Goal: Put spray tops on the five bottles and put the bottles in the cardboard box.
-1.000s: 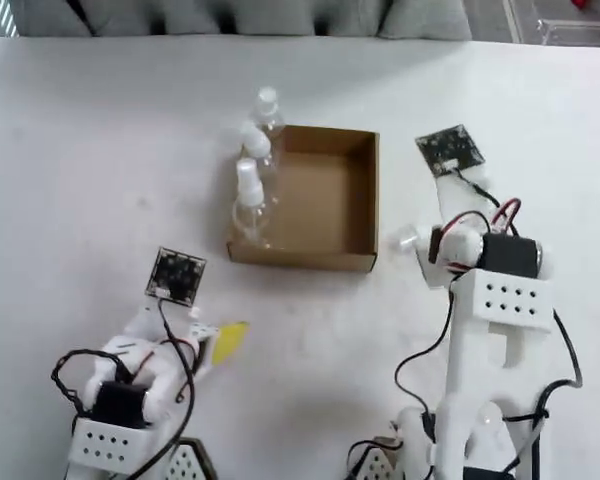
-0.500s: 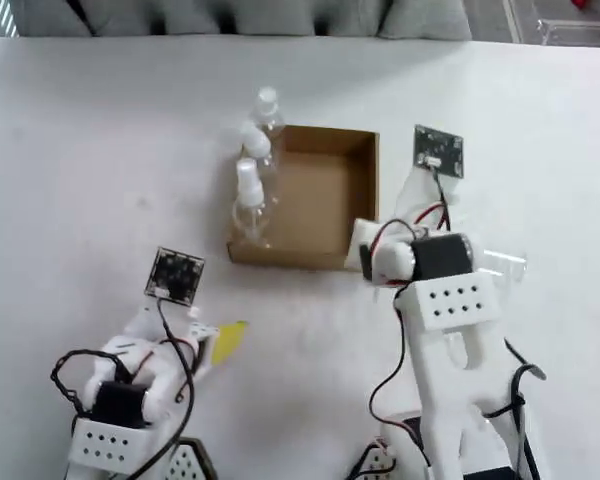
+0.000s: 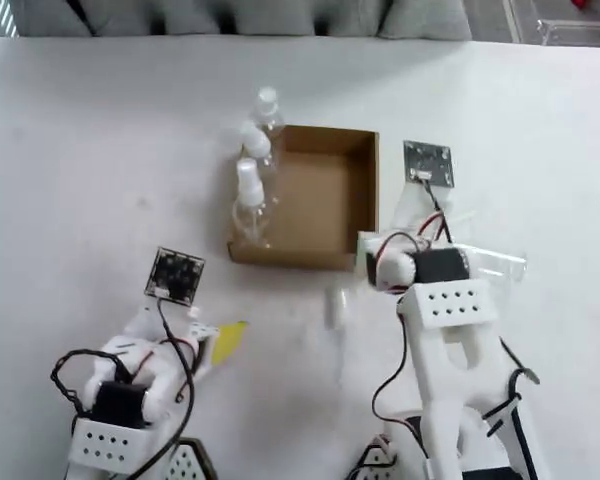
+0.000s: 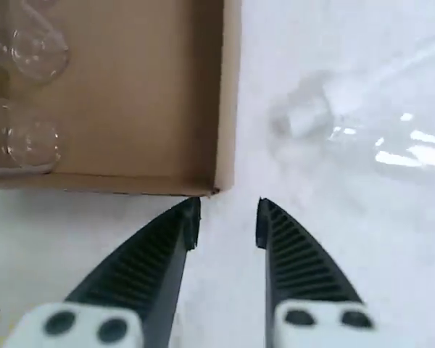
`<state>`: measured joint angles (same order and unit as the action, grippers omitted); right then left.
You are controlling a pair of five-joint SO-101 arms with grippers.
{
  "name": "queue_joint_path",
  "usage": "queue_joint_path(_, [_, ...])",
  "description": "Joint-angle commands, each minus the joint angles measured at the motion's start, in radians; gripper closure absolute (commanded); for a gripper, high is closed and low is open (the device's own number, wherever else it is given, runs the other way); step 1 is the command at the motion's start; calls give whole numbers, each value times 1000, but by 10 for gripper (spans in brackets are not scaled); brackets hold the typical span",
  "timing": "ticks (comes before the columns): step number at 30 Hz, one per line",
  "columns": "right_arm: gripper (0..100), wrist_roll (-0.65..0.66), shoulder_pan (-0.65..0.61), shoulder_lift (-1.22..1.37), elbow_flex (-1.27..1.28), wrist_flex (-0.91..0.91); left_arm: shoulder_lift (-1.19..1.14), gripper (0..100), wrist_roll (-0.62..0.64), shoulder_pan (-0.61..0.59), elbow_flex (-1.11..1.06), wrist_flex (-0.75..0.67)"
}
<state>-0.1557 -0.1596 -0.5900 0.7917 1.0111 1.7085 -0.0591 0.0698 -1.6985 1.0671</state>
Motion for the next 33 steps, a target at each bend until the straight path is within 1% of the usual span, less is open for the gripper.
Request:
queue_joint_path(1, [926,381,107,-5,-107,-45,-10,669,-8,-8,0,17])
queue_joint_path(4, [956,669,145,-5,-166,-45,-10,669,-8,-8,0,17])
queue_joint_path(6, [959,832,137,-4,-169,-39,-10,669,-8,-8,0,17])
queue_joint_path(9, [959,1049,130,27,-170,-24,-10,669,-8,-8,0,17])
queue_joint_path(12, [958,1260,131,110,-176,-22,-10,669,-8,-8,0,17])
queue_joint_path(15, [925,1455,139,217,-178,-25,-10,669,-8,-8,0,17])
queue_joint_path(17, [892,1502,150,295,-218,-25,-10,669,-8,-8,0,17])
queue_joint_path(20, [862,1504,170,424,-325,-31,-10,669,-8,-8,0,14])
queue_joint_path(27, [830,1508,220,763,-623,-21,-10,669,-8,-8,0,11])
queue_joint_path(29, [810,1514,236,852,-715,27,-10,669,-8,-8,0,9])
queue_joint_path(33, [793,1614,249,993,-895,219,-10,669,-8,-8,0,0])
